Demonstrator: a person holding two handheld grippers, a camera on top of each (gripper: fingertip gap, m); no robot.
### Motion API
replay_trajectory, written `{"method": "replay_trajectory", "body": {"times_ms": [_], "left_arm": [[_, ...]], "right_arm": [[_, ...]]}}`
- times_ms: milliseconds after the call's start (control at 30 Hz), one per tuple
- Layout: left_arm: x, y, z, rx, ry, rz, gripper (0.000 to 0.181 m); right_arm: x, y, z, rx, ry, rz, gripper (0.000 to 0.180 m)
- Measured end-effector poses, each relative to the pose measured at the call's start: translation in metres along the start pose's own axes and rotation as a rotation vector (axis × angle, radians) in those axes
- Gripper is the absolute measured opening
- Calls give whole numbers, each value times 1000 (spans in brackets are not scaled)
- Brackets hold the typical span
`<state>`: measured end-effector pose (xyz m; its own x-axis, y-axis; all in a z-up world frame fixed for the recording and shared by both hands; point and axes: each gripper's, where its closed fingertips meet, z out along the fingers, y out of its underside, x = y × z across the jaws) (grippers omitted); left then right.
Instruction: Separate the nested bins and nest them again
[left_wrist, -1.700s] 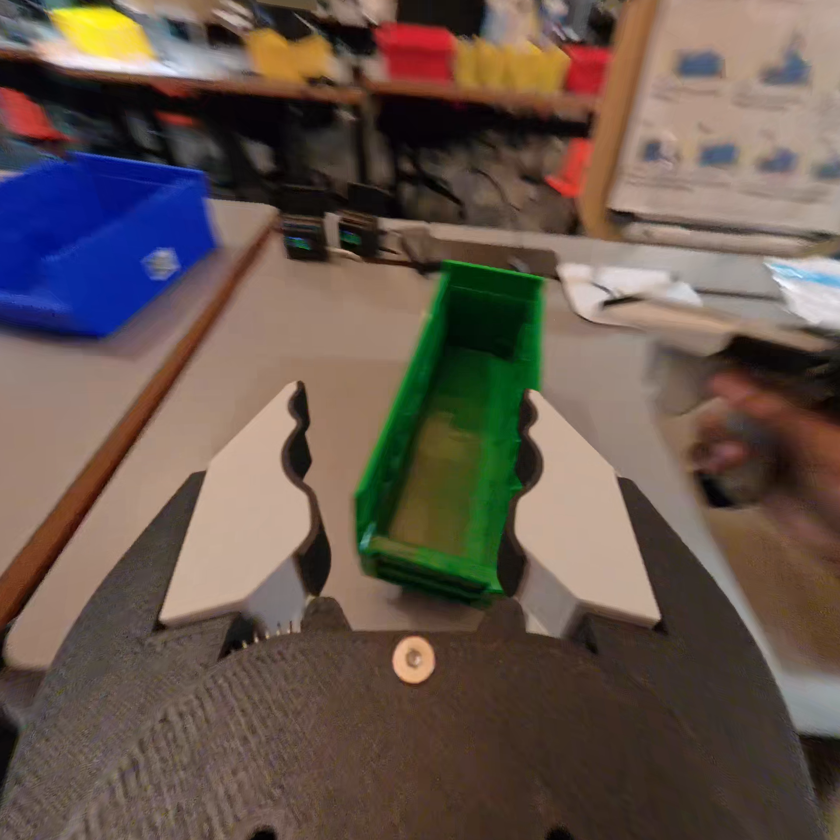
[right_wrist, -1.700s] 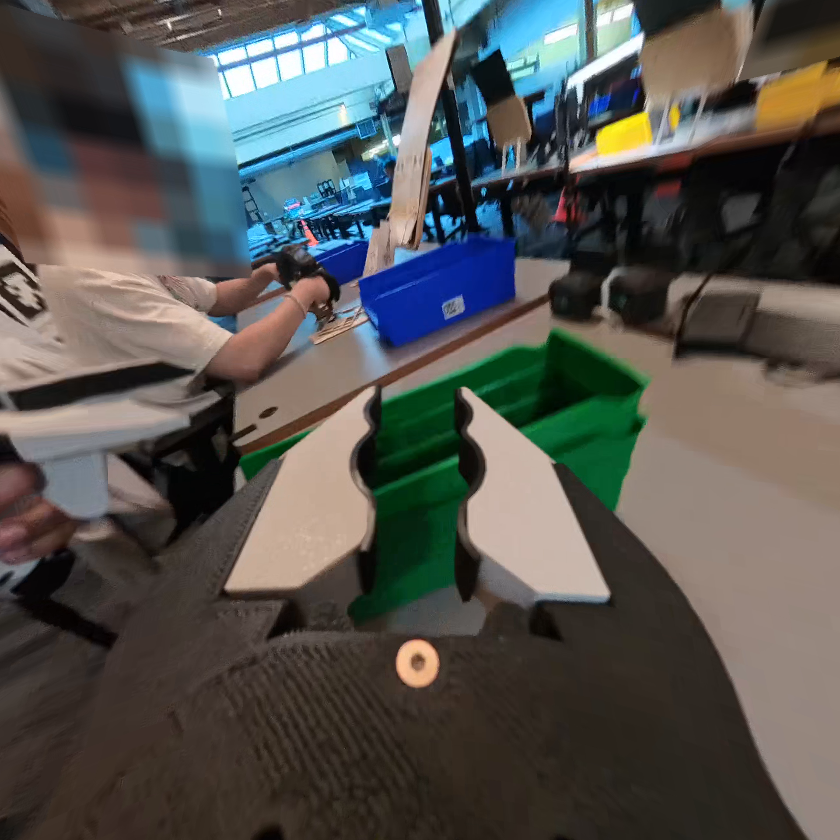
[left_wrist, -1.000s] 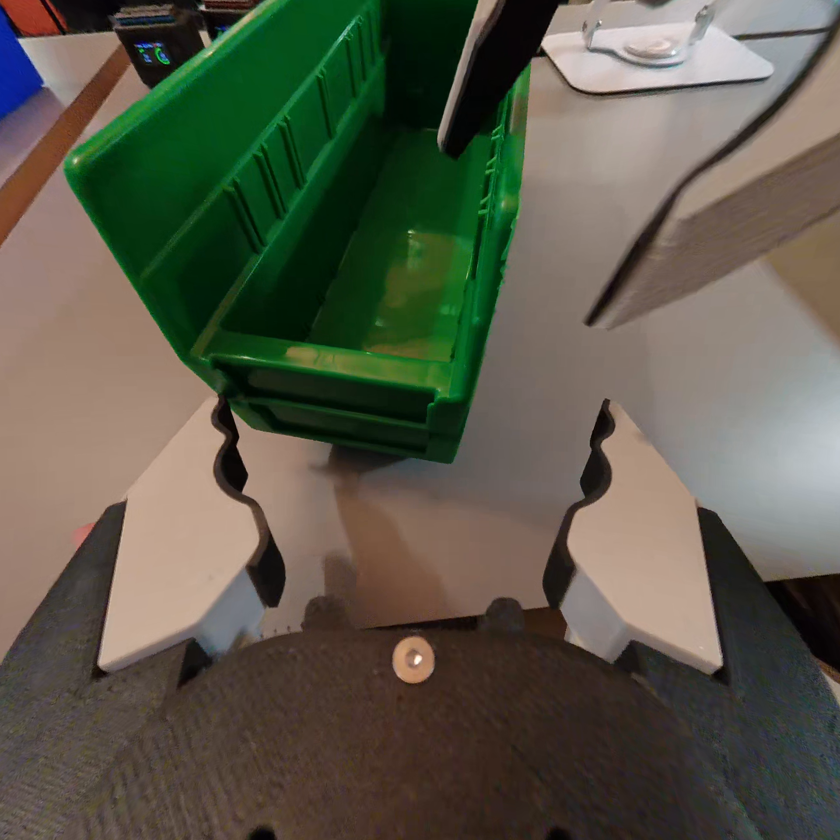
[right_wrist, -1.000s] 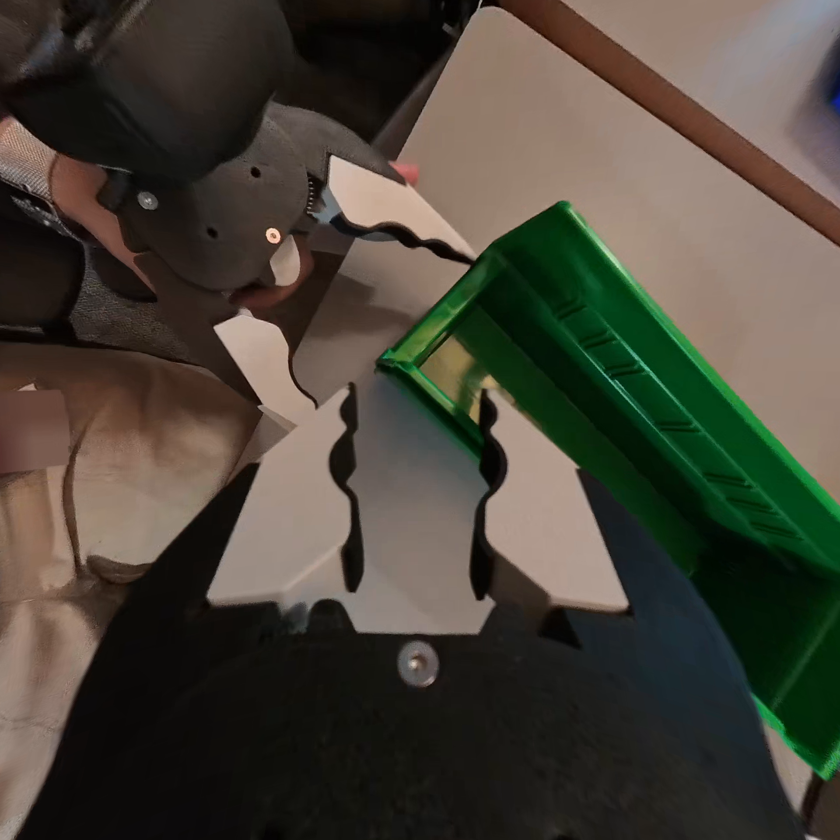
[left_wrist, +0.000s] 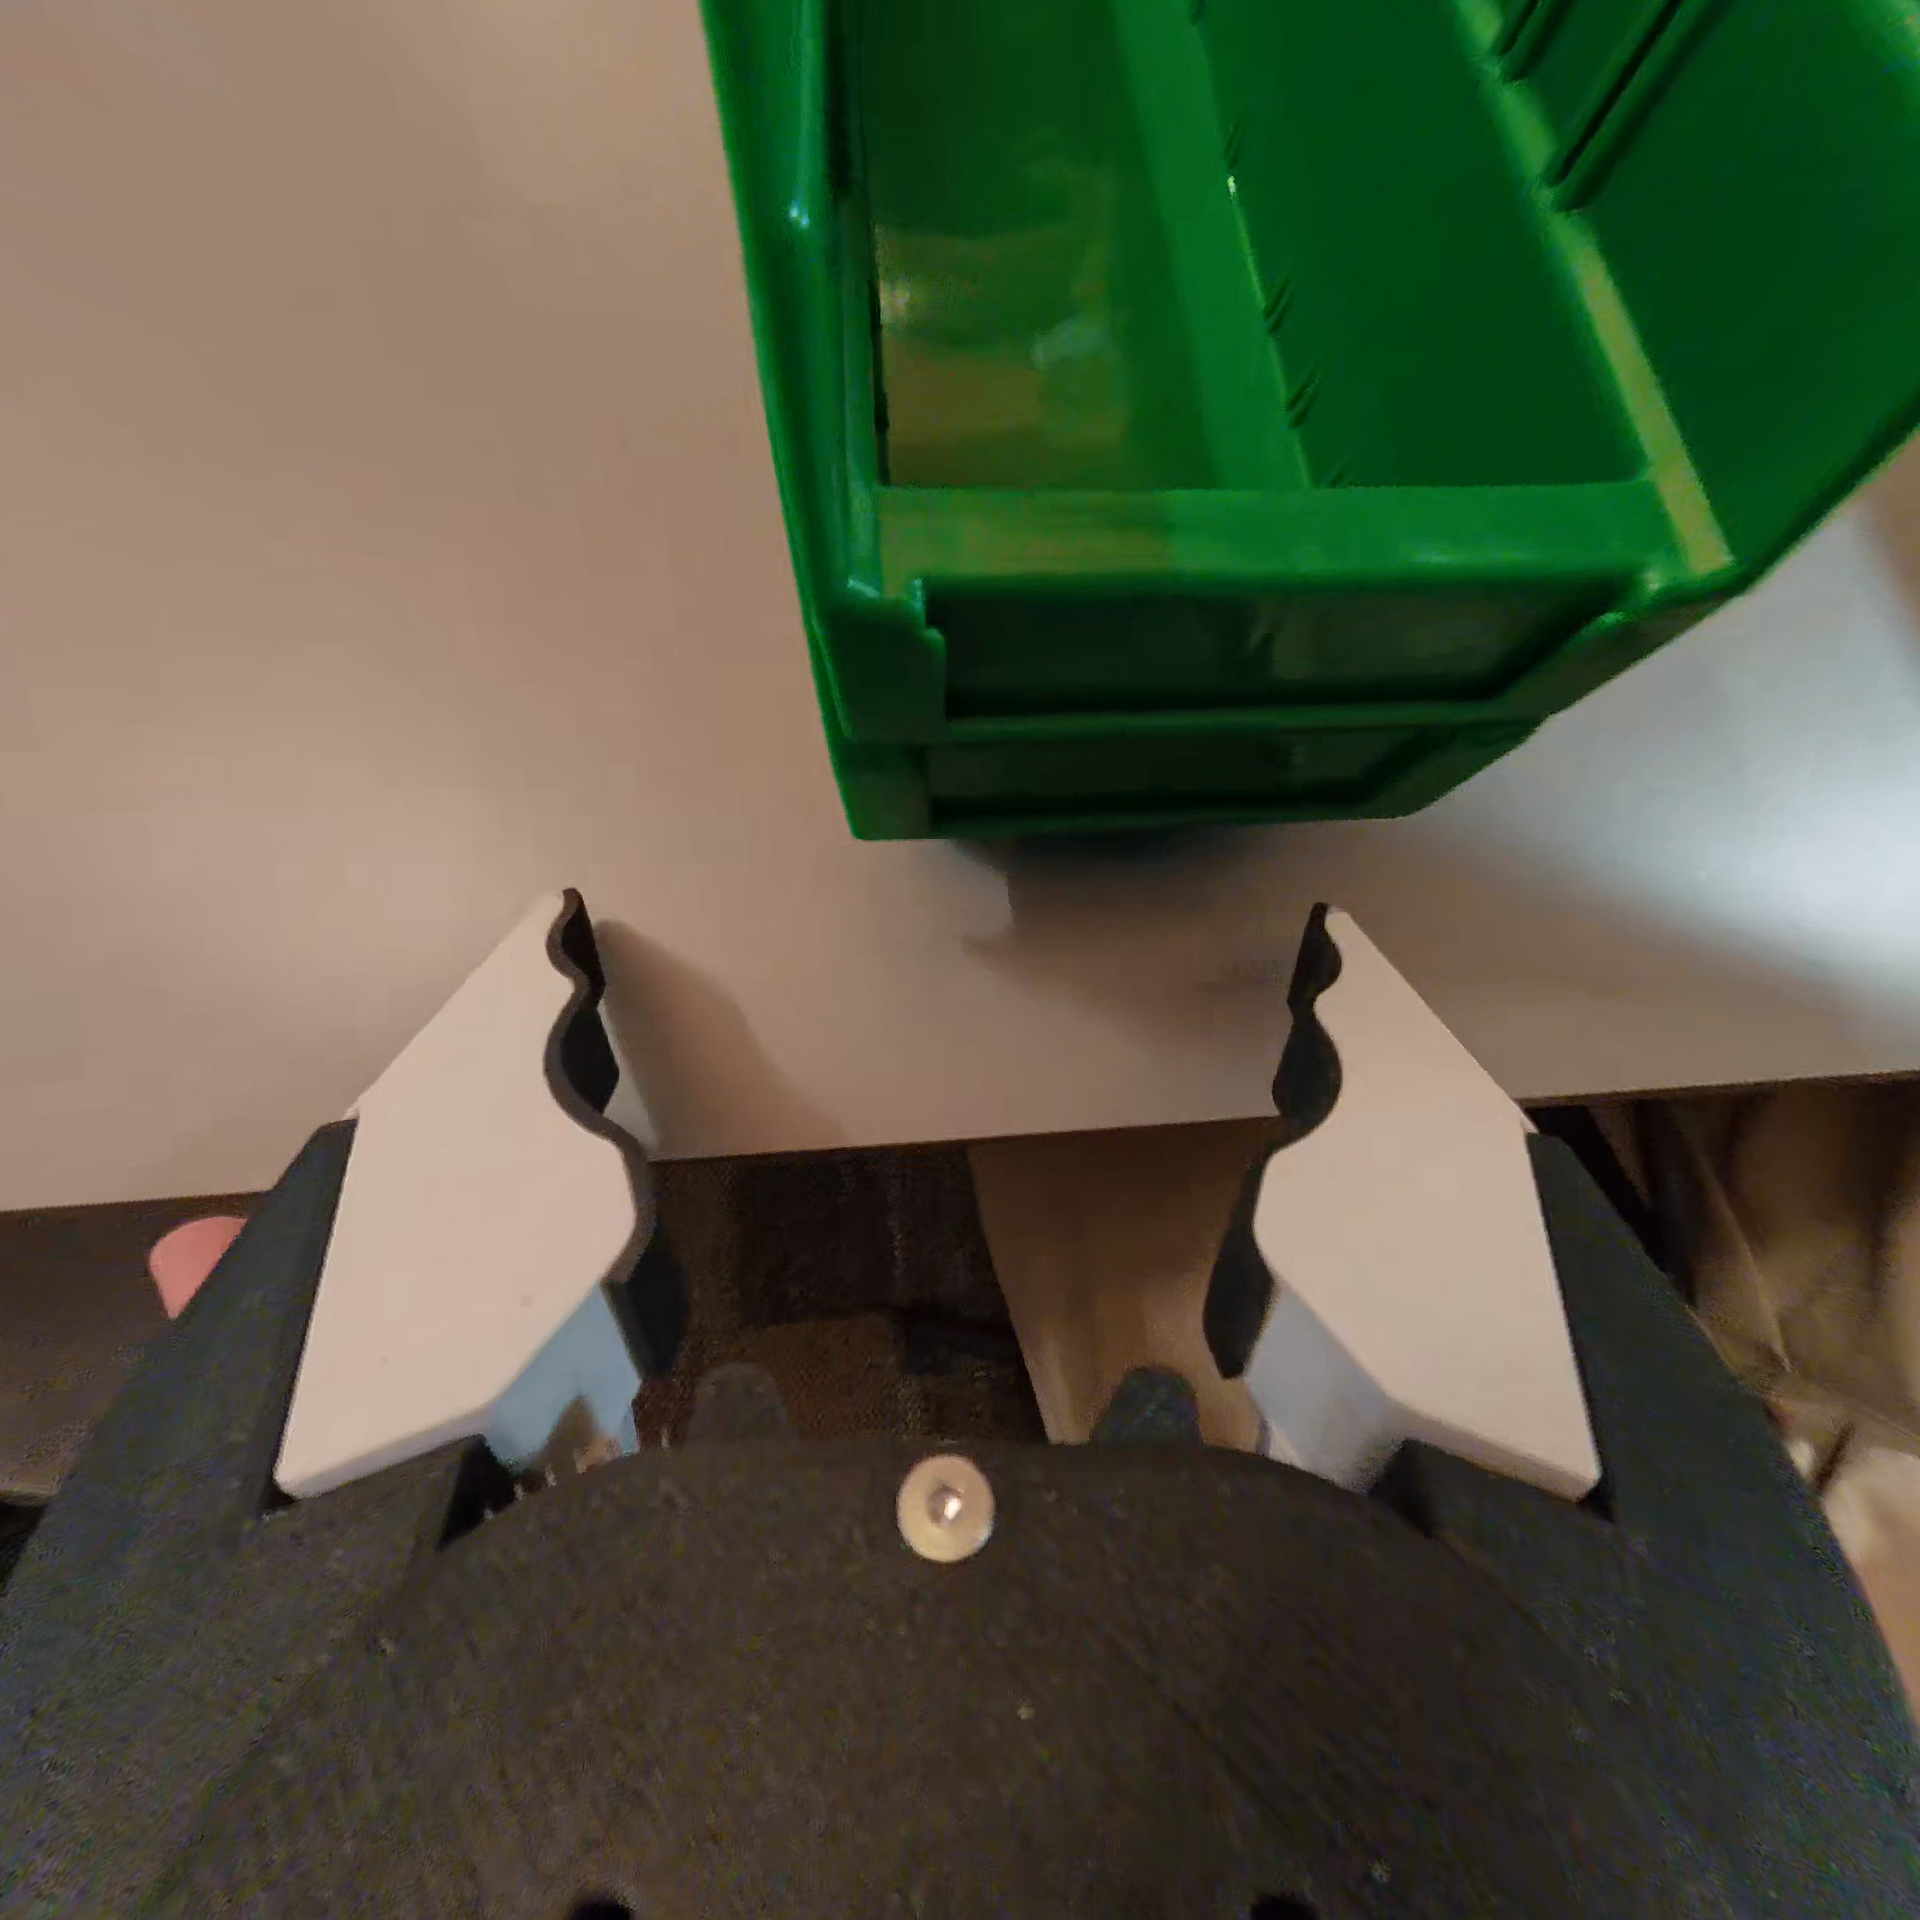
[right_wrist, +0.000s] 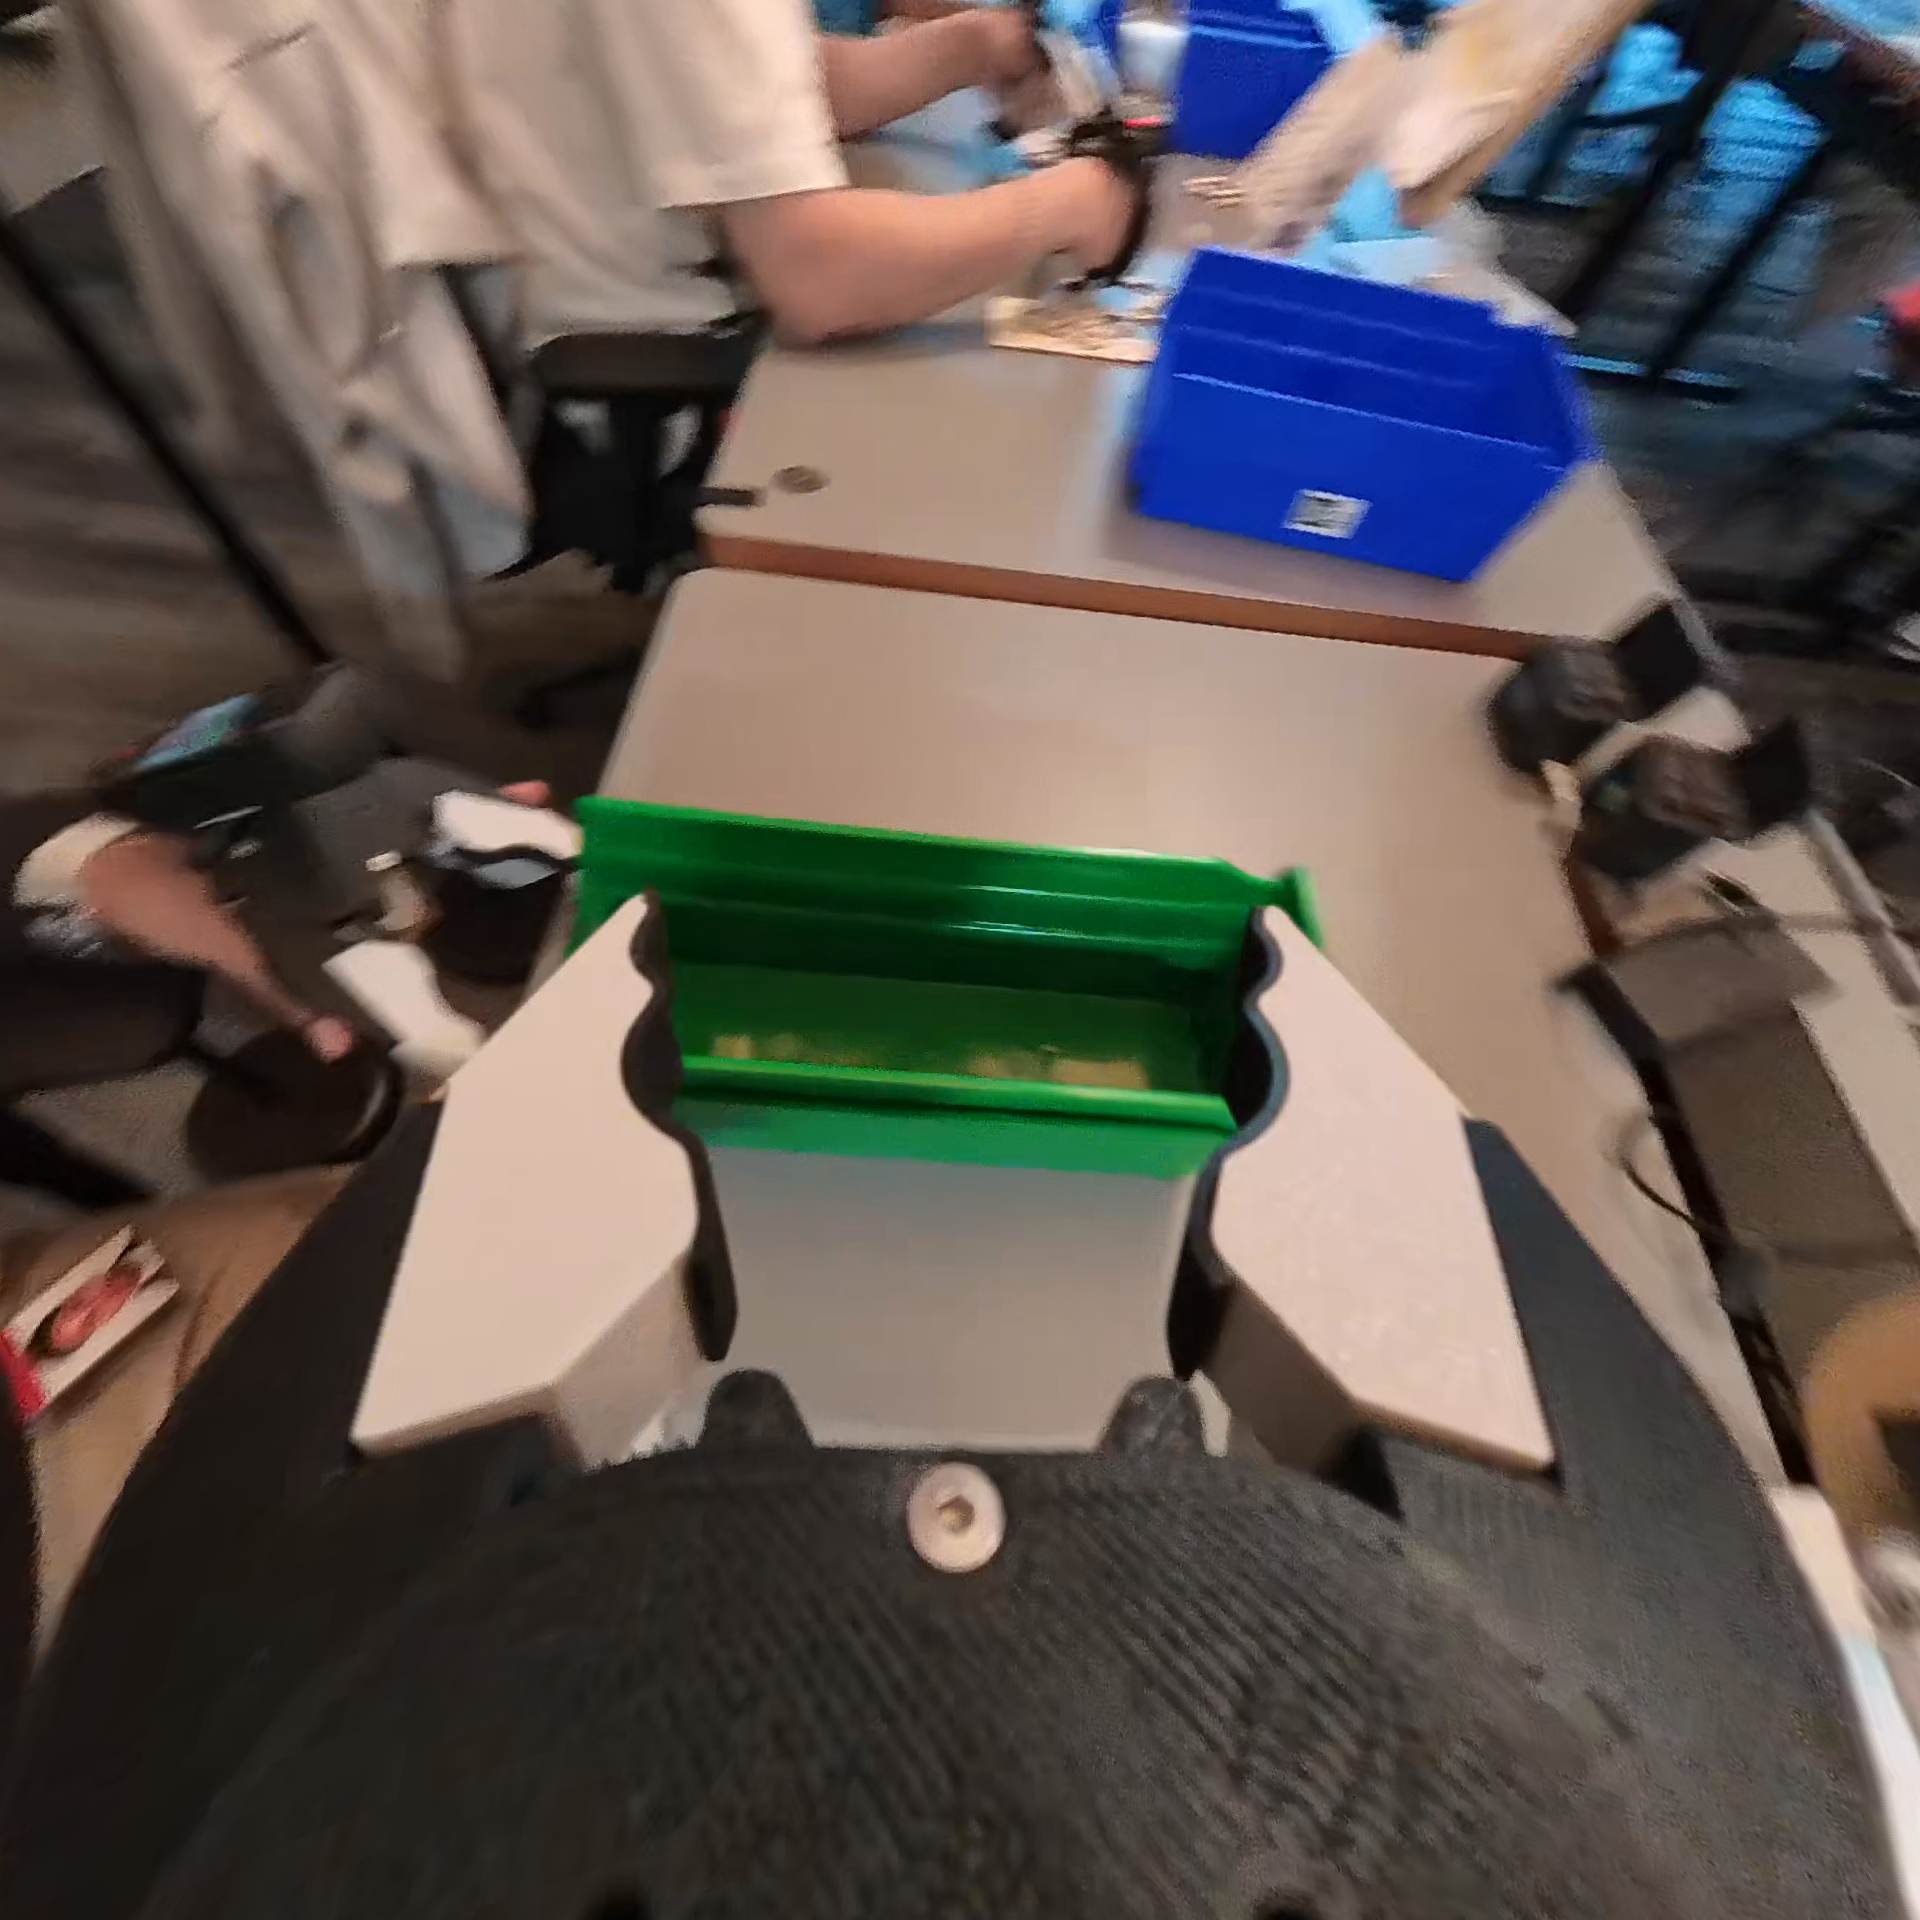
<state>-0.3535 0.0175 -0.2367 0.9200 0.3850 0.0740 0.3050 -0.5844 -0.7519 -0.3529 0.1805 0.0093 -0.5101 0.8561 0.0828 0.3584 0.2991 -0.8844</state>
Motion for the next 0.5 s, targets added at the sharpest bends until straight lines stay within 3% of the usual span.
{"method": "replay_trajectory", "body": {"times_ms": [233,400,500], "left_arm": [[13,-22,-12,112,31,10,132],[11,-59,-33,314,-15,27,130],[16,-64,-30,311,-15,43,133]], "right_arm": [[84,33,-4,-30,246,244,76],[115,59,32,-65,260,362,68],[130,76,54,-102,228,399,62]]}}
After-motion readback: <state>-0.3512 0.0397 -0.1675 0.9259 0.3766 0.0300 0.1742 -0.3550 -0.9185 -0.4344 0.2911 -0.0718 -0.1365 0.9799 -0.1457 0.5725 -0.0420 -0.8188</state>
